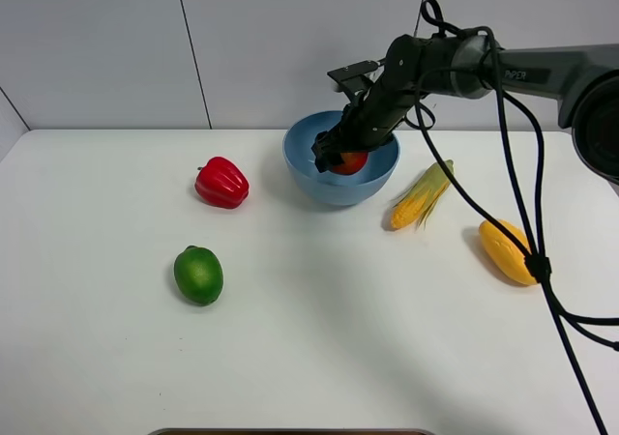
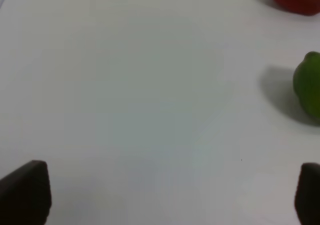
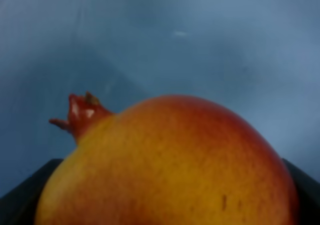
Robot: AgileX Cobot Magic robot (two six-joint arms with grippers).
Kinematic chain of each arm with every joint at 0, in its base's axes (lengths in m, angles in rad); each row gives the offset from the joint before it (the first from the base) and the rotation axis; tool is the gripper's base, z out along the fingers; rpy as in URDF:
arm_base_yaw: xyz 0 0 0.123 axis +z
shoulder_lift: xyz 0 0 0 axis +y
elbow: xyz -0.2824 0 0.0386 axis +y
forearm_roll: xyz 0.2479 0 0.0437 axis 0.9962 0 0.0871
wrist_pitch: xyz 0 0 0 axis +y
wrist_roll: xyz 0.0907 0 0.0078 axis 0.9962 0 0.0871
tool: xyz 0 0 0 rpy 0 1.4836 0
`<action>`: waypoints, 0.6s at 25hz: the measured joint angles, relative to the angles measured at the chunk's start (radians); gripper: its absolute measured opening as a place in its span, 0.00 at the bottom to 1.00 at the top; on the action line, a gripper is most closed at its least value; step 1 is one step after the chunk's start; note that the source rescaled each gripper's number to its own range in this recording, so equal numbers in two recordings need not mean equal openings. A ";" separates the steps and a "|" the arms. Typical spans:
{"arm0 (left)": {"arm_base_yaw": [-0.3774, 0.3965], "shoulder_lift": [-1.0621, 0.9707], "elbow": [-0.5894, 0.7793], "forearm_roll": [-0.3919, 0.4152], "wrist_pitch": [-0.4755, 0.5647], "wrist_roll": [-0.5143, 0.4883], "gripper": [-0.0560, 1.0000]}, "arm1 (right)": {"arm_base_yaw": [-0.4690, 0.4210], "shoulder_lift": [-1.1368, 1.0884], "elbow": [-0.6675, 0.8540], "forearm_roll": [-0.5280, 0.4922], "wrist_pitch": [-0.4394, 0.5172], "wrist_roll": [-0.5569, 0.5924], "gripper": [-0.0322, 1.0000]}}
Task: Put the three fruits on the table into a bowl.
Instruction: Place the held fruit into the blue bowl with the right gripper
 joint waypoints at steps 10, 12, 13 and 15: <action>0.000 0.000 0.000 0.000 0.000 0.000 1.00 | 0.000 0.000 0.000 0.000 -0.019 0.000 0.40; 0.000 0.000 0.000 0.000 0.000 0.000 1.00 | 0.000 0.000 0.000 0.000 -0.019 0.002 0.43; 0.000 0.000 0.000 0.000 0.000 0.000 1.00 | 0.000 0.000 0.000 0.000 -0.019 0.008 0.47; 0.000 0.000 0.000 0.000 0.000 0.000 1.00 | 0.000 0.000 0.000 0.000 -0.019 0.010 0.60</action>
